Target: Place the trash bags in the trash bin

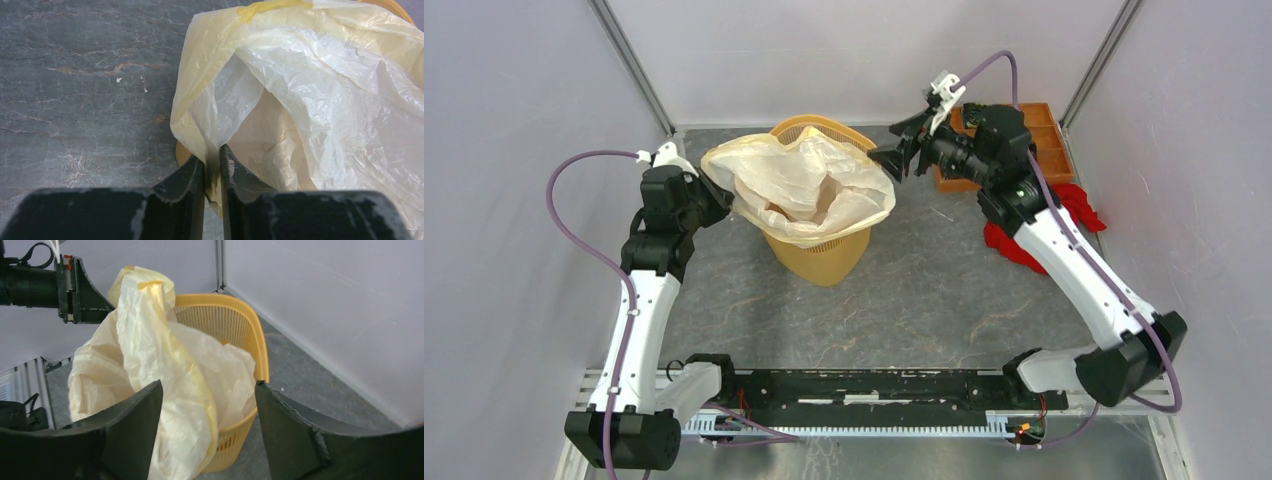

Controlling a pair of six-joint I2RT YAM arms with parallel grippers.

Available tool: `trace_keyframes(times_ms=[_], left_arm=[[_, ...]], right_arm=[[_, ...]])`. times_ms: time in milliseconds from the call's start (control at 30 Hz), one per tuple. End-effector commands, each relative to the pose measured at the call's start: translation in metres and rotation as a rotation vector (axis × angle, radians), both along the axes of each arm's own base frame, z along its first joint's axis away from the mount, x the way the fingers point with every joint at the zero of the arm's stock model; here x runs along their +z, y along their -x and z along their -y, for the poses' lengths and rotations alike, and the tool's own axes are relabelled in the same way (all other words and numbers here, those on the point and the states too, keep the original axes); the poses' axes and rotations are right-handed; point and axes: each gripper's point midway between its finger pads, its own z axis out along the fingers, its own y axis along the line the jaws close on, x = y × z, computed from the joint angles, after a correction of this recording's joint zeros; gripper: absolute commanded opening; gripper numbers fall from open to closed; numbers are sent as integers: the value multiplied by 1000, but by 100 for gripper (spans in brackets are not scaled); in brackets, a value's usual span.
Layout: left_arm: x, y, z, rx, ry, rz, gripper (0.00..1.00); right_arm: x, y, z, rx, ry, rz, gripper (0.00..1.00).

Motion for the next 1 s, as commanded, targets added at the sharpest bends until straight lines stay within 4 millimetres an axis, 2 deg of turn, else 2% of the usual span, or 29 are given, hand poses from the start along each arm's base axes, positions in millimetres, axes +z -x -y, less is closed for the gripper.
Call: trace_keyframes(times_ms=[0, 33, 167, 333, 400, 500, 600, 667, 800, 900, 967], left_arm=[[12, 2, 1, -43, -39, 51, 22], [11, 3, 0, -41, -43, 49, 22], [10, 3, 1, -41, -38, 47, 22], [11, 1, 8, -71, -8, 48, 18], [12, 0, 9, -73, -3, 50, 18], [13, 1, 9, -72, -2, 55, 18], [12, 3, 8, -68, -7, 54, 18], [11, 3, 8, -67, -3, 53, 18], [9, 3, 11, -79, 10, 50, 17], [9, 3, 11, -77, 8, 52, 17], [9, 3, 12, -79, 13, 52, 17]], right_arm=[[24, -15, -18, 118, -59, 29, 66], [24, -19, -22, 137, -74, 17, 63], [22, -17, -40, 261, -127, -14, 66], [5, -24, -53, 314, -143, -88, 64], [2, -20, -57, 359, -156, -109, 61], [-6, -18, -59, 373, -166, -137, 60], [-11, -15, -58, 378, -163, -143, 64], [-12, -11, -58, 392, -170, -148, 68], [-10, 1, -58, 439, -189, -151, 70], [-13, 4, -58, 454, -197, -155, 69], [-15, 0, -58, 440, -202, -159, 60]])
